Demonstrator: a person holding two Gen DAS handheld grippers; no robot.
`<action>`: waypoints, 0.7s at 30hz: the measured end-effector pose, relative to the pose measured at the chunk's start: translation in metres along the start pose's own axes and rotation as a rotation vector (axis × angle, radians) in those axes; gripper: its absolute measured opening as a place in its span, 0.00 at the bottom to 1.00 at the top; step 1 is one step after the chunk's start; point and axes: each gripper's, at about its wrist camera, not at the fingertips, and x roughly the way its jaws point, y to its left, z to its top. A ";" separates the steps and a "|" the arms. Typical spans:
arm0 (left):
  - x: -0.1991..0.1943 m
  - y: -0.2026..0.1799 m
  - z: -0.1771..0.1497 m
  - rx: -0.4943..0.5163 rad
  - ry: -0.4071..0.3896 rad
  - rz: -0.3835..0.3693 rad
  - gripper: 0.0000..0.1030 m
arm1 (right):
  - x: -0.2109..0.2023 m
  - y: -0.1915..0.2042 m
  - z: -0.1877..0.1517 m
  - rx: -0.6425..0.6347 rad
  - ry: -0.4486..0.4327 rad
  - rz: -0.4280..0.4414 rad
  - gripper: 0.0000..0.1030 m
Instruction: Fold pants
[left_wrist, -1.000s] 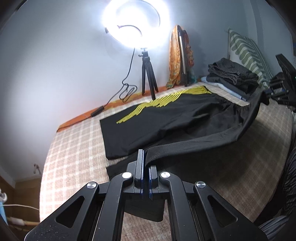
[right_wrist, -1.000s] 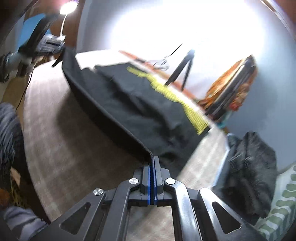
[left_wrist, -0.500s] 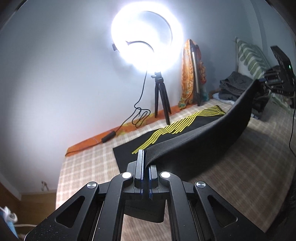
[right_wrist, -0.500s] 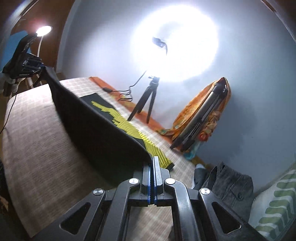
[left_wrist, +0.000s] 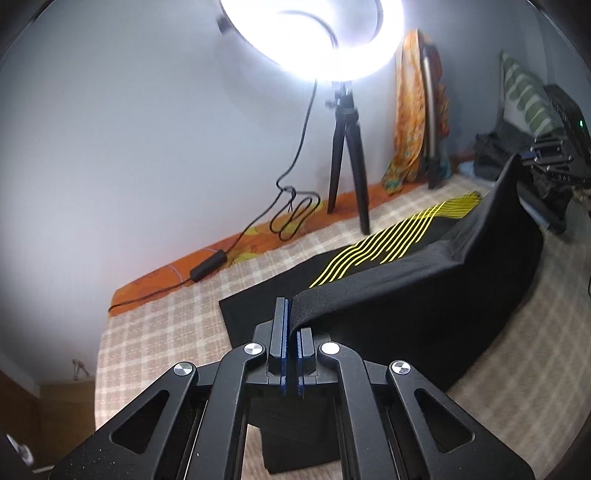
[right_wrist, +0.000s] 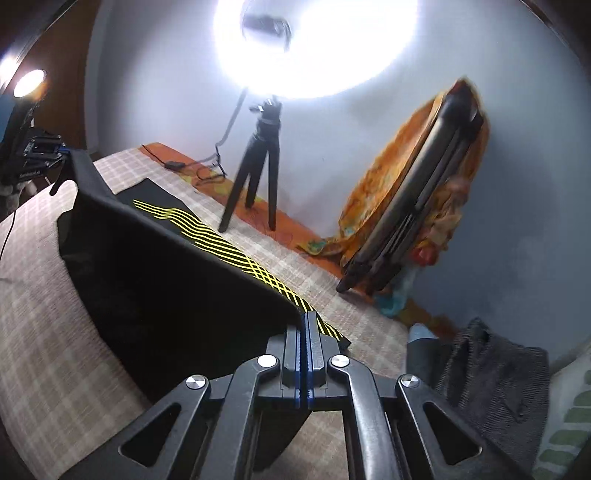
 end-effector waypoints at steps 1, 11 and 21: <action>0.009 0.000 0.000 0.006 0.016 0.001 0.02 | 0.012 -0.003 0.001 0.013 0.017 0.007 0.00; 0.086 0.007 -0.002 0.030 0.145 -0.011 0.02 | 0.104 -0.033 -0.006 0.144 0.156 0.059 0.00; 0.127 0.017 -0.001 0.033 0.213 -0.030 0.02 | 0.143 -0.032 -0.001 0.147 0.215 0.052 0.00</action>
